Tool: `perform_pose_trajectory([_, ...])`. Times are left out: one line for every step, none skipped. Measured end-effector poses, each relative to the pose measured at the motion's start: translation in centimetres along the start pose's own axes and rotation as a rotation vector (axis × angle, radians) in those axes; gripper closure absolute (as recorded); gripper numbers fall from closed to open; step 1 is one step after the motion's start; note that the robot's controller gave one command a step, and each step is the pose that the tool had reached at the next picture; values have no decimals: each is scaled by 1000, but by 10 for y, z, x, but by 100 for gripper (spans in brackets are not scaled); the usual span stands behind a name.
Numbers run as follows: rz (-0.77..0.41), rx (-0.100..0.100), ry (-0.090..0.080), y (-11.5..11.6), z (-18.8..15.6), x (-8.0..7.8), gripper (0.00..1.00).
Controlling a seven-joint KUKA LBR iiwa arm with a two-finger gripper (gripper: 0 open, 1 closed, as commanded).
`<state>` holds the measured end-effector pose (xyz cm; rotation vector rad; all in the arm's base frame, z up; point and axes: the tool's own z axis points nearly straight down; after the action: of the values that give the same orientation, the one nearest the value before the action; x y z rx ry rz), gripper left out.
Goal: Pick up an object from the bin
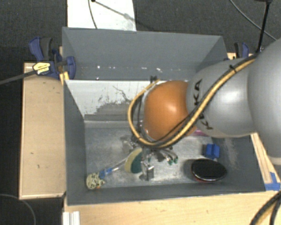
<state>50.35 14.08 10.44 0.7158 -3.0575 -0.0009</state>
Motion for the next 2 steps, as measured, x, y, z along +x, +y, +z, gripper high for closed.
perform_pose_trajectory([-1,0,1,-12,36,9,0])
perform_pose_trajectory([7,-1,0,-12,36,9,0])
